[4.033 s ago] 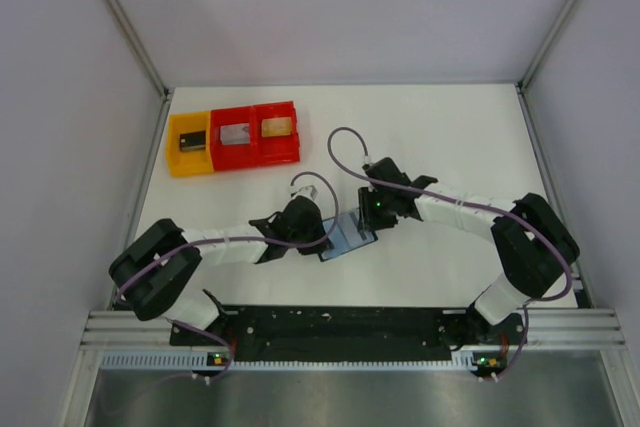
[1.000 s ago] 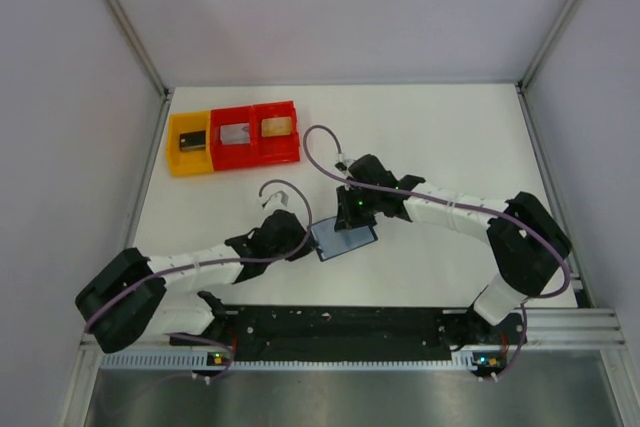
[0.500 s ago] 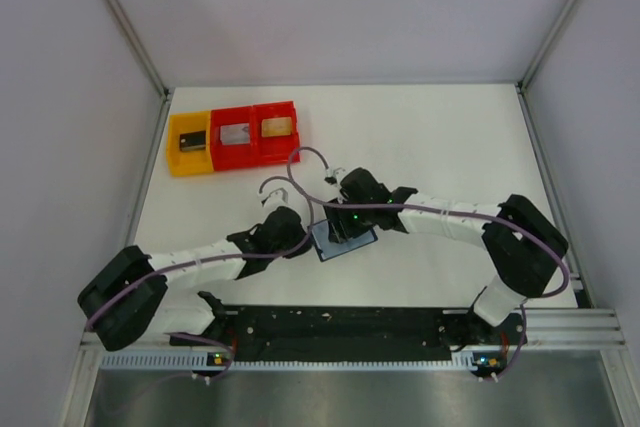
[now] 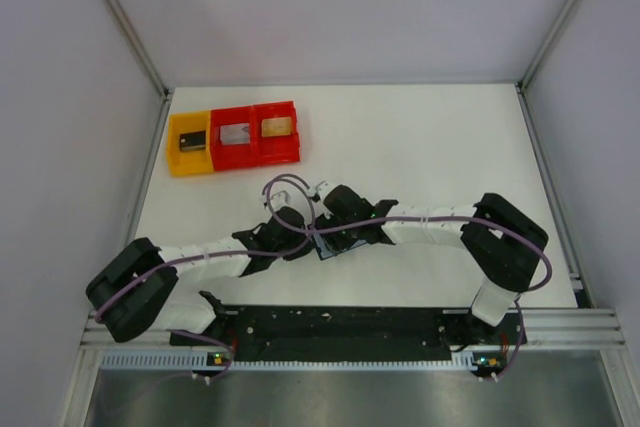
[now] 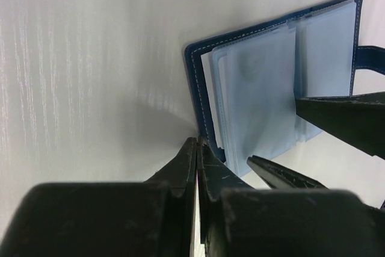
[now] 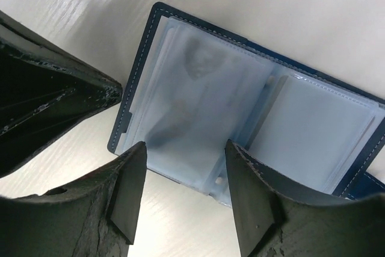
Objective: Take the credit cards out of the card holder
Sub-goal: Remove the credit card from the card holder.
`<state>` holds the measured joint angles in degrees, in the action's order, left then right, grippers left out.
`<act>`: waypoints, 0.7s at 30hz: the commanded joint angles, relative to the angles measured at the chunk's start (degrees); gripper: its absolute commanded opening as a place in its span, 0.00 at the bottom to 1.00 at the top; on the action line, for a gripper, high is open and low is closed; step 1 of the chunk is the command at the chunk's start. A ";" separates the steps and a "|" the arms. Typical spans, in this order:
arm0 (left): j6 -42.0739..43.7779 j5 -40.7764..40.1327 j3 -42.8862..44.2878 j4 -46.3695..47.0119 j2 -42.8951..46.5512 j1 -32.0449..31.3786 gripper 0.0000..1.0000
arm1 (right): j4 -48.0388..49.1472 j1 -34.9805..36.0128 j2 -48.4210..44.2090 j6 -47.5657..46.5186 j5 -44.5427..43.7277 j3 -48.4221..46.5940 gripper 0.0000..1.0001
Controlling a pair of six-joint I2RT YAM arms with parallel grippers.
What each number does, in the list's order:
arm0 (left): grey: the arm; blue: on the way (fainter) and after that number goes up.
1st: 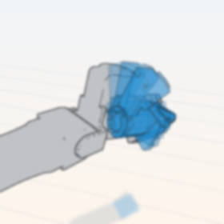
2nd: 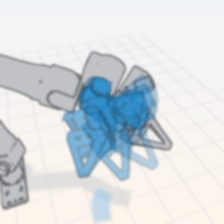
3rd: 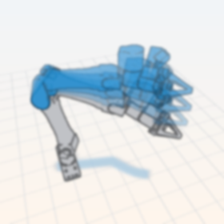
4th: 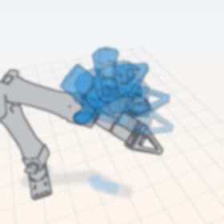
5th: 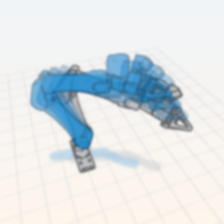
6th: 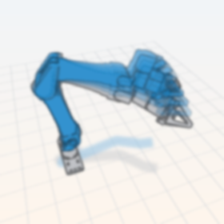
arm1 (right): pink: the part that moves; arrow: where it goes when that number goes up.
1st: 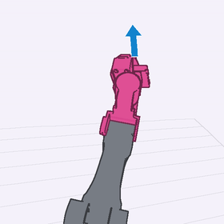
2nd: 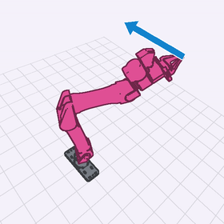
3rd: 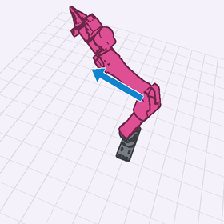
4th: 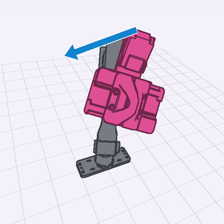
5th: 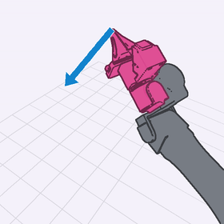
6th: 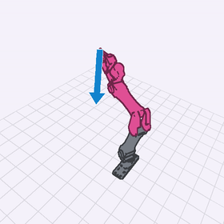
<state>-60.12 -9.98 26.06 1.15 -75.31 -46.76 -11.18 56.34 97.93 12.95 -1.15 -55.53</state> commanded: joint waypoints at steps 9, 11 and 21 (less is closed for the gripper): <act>-0.70 3.38 0.30 -0.88 -0.81 0.18 0.01 | 2.21 3.87 3.84 -2.40 -10.26 0.16 0.52; -1.05 3.74 0.04 -0.80 -0.63 0.18 0.01 | 2.21 4.31 4.63 -2.14 -12.20 0.33 0.43; -0.44 2.42 -3.30 4.21 6.66 0.97 0.01 | 4.49 3.70 3.67 0.93 -9.41 1.21 0.08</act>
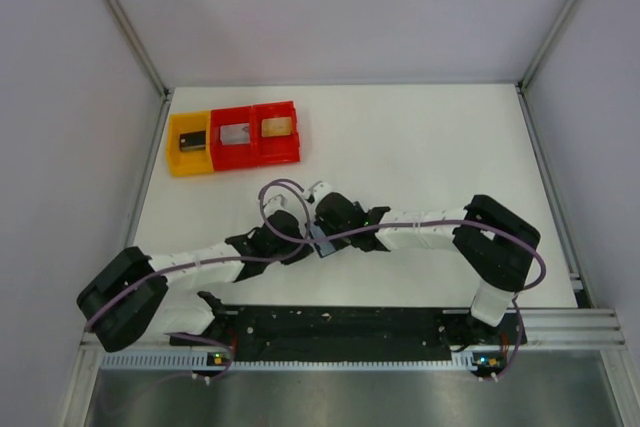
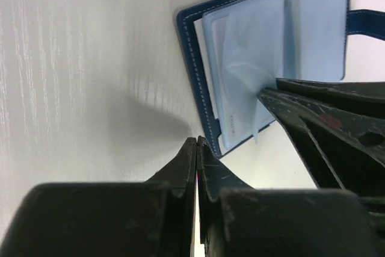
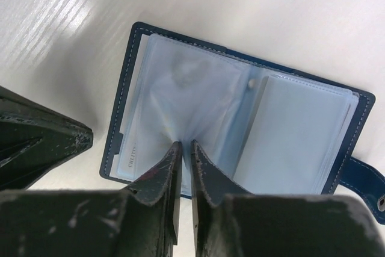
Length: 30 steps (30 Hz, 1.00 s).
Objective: Take the credit cards out of the card holder
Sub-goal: Remove the credit card from the card holder.
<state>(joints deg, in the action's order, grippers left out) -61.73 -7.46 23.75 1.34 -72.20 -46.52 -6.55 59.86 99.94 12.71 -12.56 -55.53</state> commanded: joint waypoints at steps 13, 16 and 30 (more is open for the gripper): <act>4.69 2.01 1.91 6.83 0.49 3.63 0.00 | 17.43 -9.84 -1.24 12.59 25.55 10.96 0.04; 3.99 2.10 2.27 6.04 -0.57 3.63 0.00 | 20.08 -10.90 -0.89 14.18 27.76 12.19 0.04; 4.25 3.15 5.43 5.24 -5.84 3.63 0.00 | 21.66 -11.43 -0.79 15.77 30.05 12.64 0.09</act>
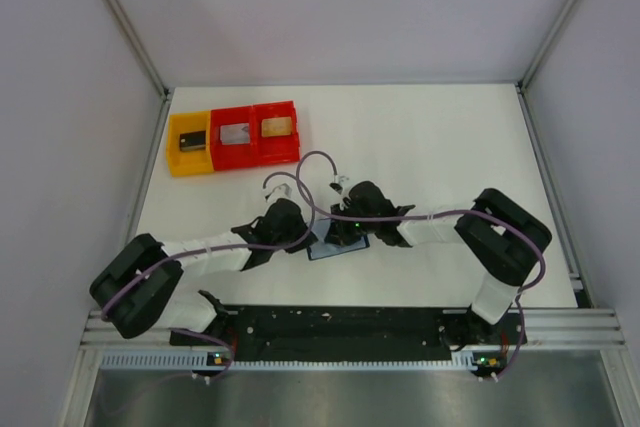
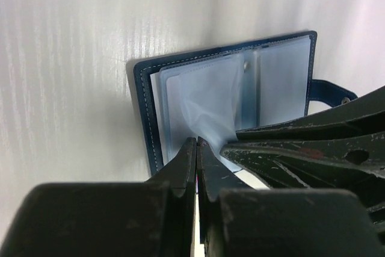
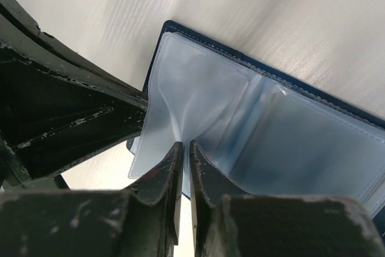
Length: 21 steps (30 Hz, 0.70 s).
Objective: Take the credit cards out of the card holder
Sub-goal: Remove the credit card from the card holder.
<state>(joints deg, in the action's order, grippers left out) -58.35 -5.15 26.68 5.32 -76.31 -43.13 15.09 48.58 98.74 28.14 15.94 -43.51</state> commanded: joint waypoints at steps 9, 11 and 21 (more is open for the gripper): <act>2.80 4.00 4.96 3.90 -3.40 0.24 0.00 | -6.99 -0.24 -14.08 -3.08 -12.67 1.76 0.45; 3.15 4.79 5.93 4.69 -4.19 0.24 0.00 | -8.93 -0.24 -17.51 -3.88 -15.67 2.46 0.46; 3.59 11.74 11.99 7.60 -10.07 -0.54 0.00 | -10.26 -0.24 -26.49 -1.95 -22.89 6.76 0.45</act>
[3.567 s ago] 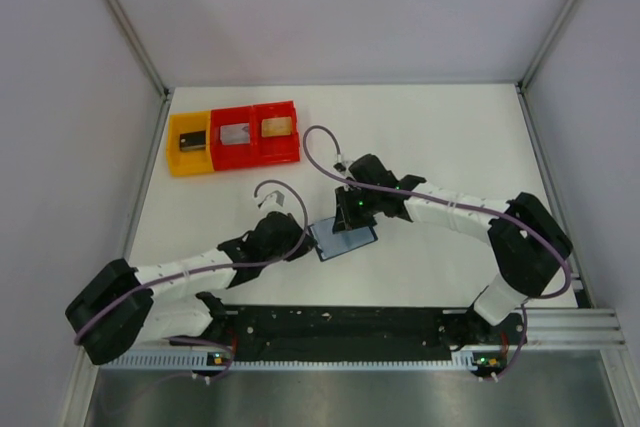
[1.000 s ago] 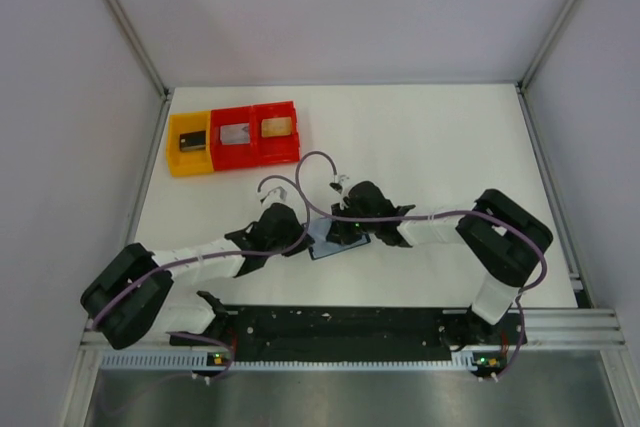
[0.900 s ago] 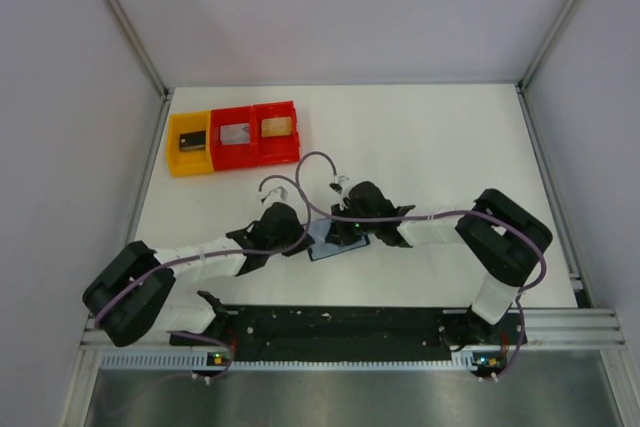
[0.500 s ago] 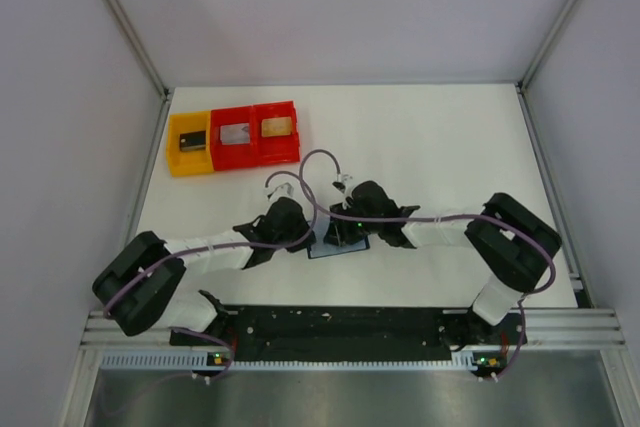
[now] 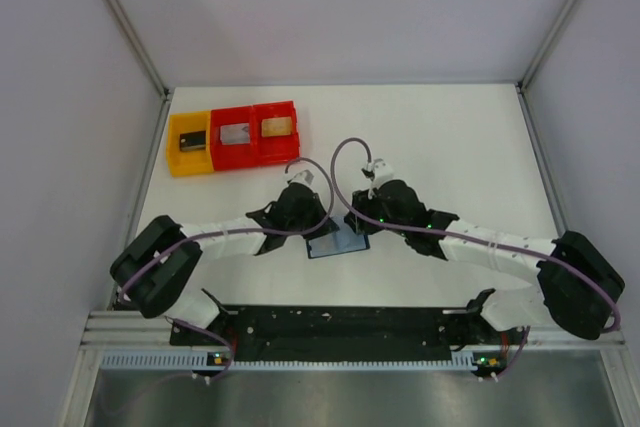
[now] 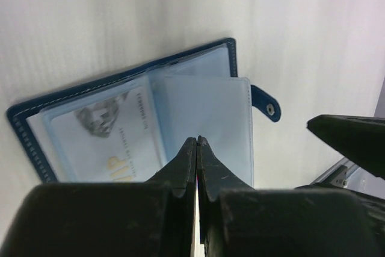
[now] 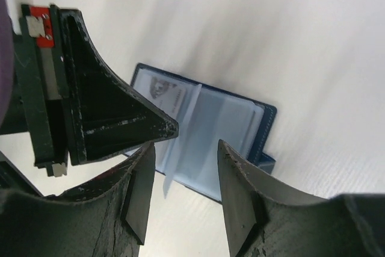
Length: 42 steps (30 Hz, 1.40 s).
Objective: Take the credit cards out of the card holder
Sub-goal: Remove the credit card from the card holder.
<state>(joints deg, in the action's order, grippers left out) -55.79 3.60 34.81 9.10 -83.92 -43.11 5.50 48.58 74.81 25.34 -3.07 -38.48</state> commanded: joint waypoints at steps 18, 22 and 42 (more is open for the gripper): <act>4.81 0.37 10.11 -4.70 -1.97 -0.49 0.00 | 1.09 -4.54 -0.90 3.13 11.32 0.25 0.30; 6.30 -2.36 7.48 -7.78 5.16 1.89 0.00 | 1.53 -4.54 3.84 3.22 15.54 -2.91 0.27; 7.72 5.02 -4.57 -5.50 3.50 6.64 0.00 | 15.15 -9.73 23.63 15.61 29.70 -4.86 0.19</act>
<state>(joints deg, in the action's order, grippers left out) -48.05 8.16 32.42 1.19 -79.15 -36.64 12.99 40.38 96.40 36.75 23.09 -44.31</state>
